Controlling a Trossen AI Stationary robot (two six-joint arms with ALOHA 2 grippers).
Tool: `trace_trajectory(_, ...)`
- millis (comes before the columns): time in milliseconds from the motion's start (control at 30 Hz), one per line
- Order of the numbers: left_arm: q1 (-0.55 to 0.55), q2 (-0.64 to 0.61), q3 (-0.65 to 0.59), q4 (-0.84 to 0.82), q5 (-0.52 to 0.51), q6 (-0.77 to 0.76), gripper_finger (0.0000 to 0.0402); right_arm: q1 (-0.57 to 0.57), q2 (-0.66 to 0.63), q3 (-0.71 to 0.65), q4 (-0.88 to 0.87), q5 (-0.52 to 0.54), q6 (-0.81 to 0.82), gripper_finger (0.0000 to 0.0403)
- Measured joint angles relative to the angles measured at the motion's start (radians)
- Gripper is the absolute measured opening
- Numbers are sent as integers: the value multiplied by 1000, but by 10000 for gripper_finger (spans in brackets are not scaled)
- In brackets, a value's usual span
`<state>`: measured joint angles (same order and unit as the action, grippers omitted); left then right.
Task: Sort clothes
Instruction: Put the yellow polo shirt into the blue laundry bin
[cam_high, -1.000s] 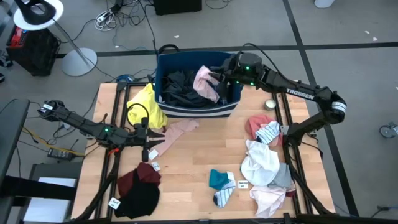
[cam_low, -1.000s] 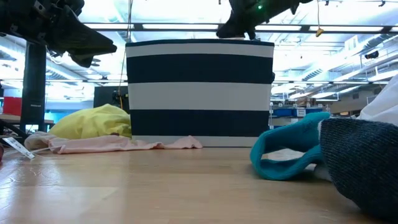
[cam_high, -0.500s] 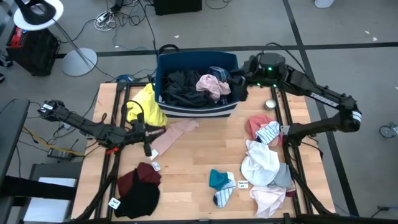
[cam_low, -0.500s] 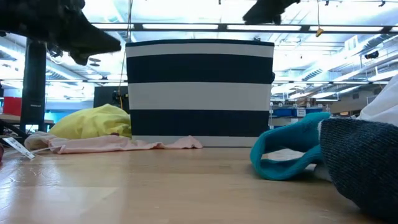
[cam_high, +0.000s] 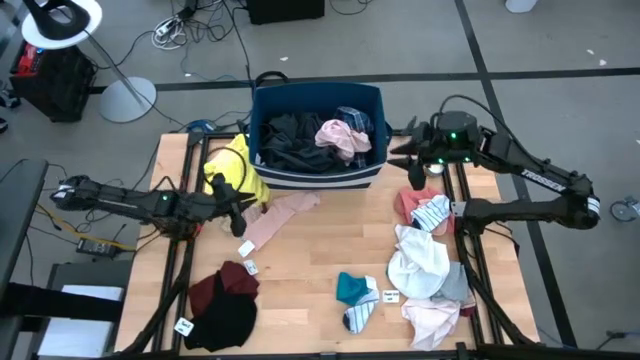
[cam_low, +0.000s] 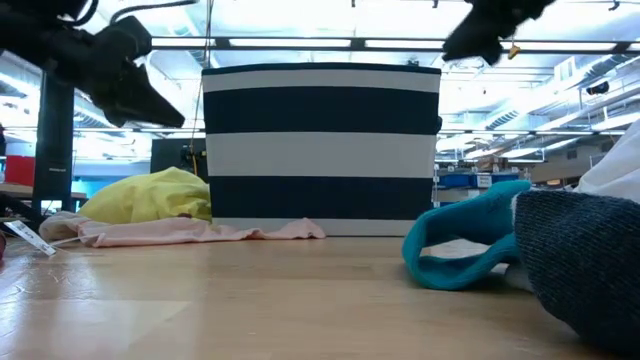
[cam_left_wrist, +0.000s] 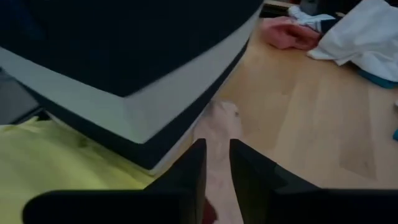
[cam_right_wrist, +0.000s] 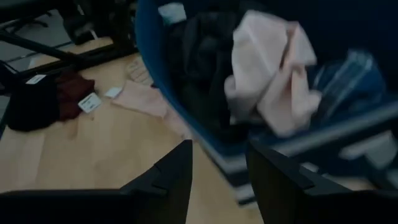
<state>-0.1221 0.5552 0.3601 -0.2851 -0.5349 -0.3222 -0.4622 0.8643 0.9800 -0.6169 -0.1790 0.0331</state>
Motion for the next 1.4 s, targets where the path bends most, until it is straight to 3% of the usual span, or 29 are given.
trace_trajectory(100, 47, -22, 52, -89, 10, 0, 62, 18, -65, -66, -1, 0, 44, 151)
trace_trajectory(333, 116, -26, 88, -127, 0, -75, 73, 97, -211, -190, 1, 0, 153, 148)
trace_trajectory(567, 172, -25, 88, -310, -115, -210, 168, 177, -308, -274, 16, 2, 247, 145)
trace_trajectory(700, 175, -26, 81, -282, -134, -205, 226, 217, -337, -324, 22, 4, 289, 143)
trace_trajectory(800, 175, -25, 80, -282, -134, -246, 247, 245, -339, -372, 51, 6, 305, 142)
trace_trajectory(1100, 199, 3, 80, -310, -118, -264, 228, 353, -334, -596, 284, 64, 380, 142)
trace_trajectory(1400, 377, 110, 79, -332, -31, -214, 204, 463, -335, -750, 559, 202, 456, 142)
